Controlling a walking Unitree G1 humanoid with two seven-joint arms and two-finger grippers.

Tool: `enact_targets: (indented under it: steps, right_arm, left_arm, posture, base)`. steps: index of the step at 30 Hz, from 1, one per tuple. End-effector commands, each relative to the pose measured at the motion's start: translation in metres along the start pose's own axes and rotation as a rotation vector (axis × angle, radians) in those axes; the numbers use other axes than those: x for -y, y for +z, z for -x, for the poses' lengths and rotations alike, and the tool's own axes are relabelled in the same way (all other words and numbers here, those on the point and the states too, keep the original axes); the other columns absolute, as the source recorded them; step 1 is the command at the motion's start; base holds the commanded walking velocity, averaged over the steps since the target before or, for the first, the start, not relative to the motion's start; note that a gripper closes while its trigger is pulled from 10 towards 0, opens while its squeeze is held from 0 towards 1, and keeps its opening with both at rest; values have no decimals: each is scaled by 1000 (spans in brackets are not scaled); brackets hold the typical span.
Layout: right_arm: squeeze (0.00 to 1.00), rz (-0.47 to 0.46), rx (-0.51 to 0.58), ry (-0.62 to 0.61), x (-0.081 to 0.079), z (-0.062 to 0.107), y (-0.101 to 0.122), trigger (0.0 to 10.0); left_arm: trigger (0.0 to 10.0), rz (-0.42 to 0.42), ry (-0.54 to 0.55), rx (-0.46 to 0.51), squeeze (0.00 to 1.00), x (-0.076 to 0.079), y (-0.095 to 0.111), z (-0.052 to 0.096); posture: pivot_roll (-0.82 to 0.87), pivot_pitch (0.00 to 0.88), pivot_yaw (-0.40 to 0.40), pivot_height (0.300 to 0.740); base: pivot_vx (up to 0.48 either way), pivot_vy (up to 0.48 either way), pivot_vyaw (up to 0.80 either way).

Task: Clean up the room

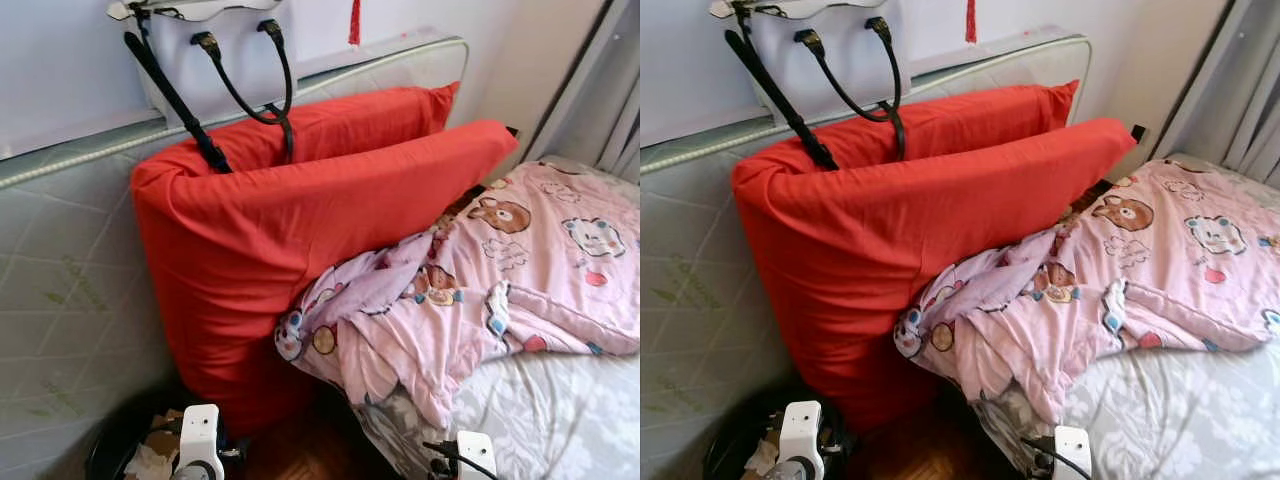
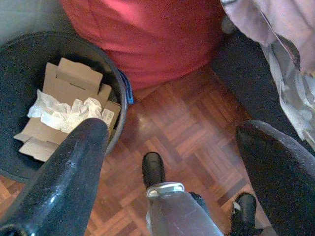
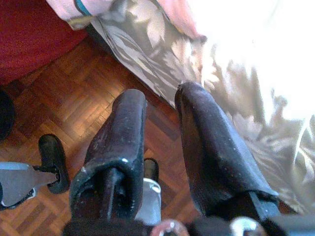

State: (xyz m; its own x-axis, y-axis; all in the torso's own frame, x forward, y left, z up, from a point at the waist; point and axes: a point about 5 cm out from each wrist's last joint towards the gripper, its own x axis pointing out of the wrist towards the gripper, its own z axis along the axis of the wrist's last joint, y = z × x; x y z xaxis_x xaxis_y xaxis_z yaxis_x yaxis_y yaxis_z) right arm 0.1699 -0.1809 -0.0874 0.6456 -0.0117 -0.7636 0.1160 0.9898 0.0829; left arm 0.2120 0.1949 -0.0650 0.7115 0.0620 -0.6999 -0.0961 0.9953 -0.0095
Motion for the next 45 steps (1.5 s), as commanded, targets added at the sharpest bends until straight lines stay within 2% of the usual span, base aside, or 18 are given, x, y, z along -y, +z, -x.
enact_targets:
  steps: [1,17,28,30,33,37,38,40,41,45]
  right_arm:
    - [0,-11,6,-5,2,0,2,10000]
    - [0,-7,8,-3,2,0,2,10000]
    - [0,5,56,37,-2,0,4,10000]
    - [0,-8,90,45,-4,1,7,10000]
    - [0,-18,135,51,-5,2,9,10000]
    - [0,43,200,112,-9,3,16,10000]
    - [0,55,321,140,-17,-3,52,10000]
    - [0,64,479,168,-27,-4,99,10000]
    - [0,69,523,168,-28,-3,109,10000]
    - [0,60,595,141,-26,1,112,10000]
  left_arm:
    - [10000,8,8,-24,0,-2,-4,1]
    - [10000,7,3,-20,0,-1,-4,1]
    - [10000,18,2,30,0,-3,-2,2]
    - [10000,5,13,74,0,-6,4,2]
    - [10000,-30,17,186,0,-12,25,1]
    - [10000,-5,15,347,0,-11,52,2]
    - [10000,-5,15,389,0,-10,56,4]
    - [10000,-2,11,439,0,-10,62,6]
    - [10000,1,5,464,0,-11,64,7]
    - [10000,11,-37,524,0,-11,70,11]
  posture:
    - [-67,0,-59,740]
    - [-67,0,-52,740]
    - [-65,0,-38,740]
    - [-71,0,-31,740]
    - [-77,0,-24,740]
    - [-94,0,-13,740]
    - [-94,0,-12,740]
    - [-95,0,-12,740]
    - [-94,0,-12,740]
    - [-91,0,-12,740]
  base:
    - [296,0,0]
    - [300,0,0]
    - [0,0,0]
    - [0,0,0]
    - [0,0,0]
    - [0,0,0]
    - [0,0,0]
    - [0,0,0]
    - [0,0,0]
    - [0,0,0]
